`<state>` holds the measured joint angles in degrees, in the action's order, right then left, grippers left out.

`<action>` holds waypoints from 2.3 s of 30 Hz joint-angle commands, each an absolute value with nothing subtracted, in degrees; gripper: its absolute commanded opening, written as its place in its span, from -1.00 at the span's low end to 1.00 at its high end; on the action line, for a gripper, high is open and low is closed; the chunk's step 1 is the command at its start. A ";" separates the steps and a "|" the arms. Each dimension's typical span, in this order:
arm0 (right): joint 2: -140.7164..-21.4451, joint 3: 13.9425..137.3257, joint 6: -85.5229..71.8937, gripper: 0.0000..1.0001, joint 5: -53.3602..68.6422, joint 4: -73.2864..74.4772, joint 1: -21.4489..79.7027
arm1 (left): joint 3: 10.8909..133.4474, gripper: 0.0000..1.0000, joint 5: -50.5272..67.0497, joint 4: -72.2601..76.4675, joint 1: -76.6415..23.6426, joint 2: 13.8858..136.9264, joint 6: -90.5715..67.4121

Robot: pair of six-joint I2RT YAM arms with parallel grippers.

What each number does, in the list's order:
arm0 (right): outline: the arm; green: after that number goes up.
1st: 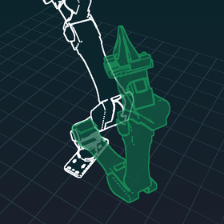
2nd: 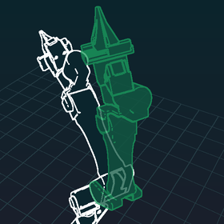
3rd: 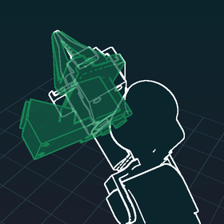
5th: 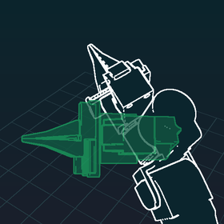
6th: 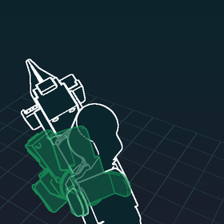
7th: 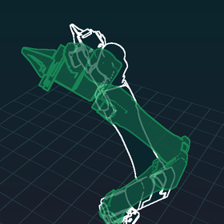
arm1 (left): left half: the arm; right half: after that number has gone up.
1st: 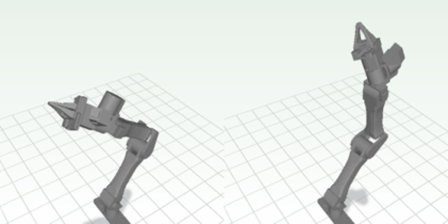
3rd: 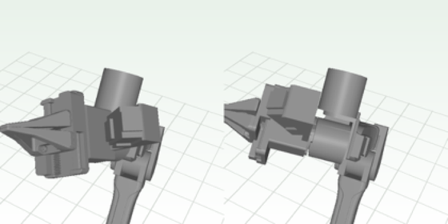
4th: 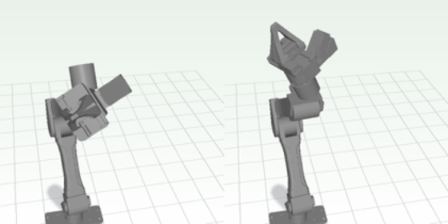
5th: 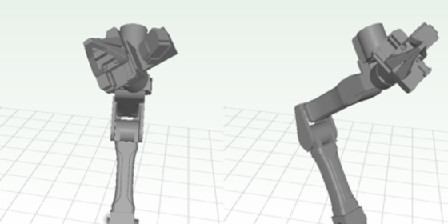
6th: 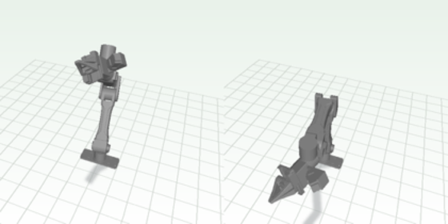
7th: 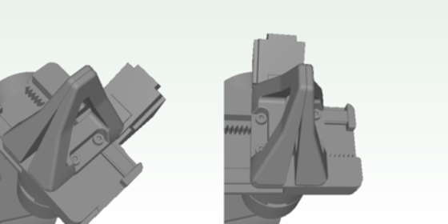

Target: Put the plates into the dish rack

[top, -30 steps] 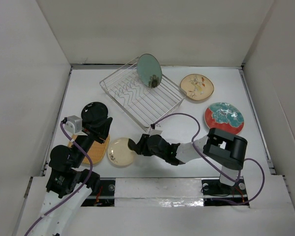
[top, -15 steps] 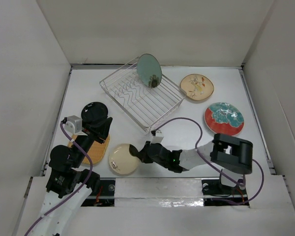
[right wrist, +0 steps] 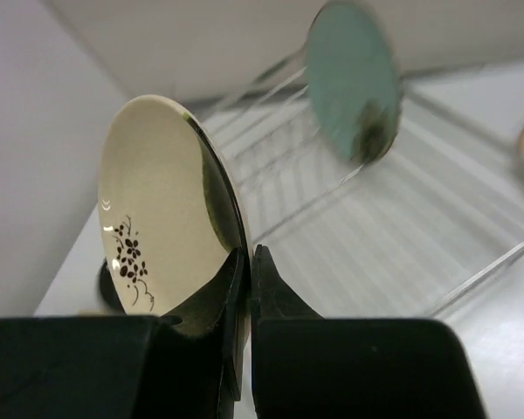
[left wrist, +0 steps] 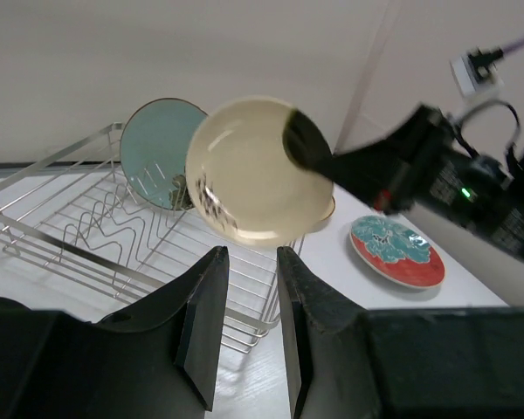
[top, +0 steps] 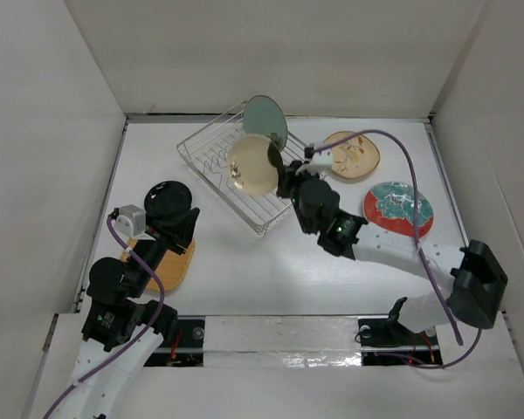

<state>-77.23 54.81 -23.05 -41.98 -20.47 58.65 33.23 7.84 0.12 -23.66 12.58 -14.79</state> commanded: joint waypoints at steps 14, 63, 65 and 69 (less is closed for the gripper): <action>-119.25 99.75 26.79 -1.00 -40.96 -39.46 40.25 | 34.54 -0.48 7.73 2.29 -23.91 14.59 -14.06; -106.68 78.48 -33.56 -0.47 -17.67 -12.92 71.44 | 34.19 -0.80 -5.62 2.99 -22.76 4.23 -15.82; -110.63 79.97 -39.53 -0.23 -18.72 -11.43 73.47 | 33.93 -0.64 -5.80 3.08 -22.76 3.08 -15.73; -114.42 77.18 -51.39 0.12 -18.29 -14.75 74.09 | 33.93 -0.42 -5.10 3.25 -22.76 2.64 -15.65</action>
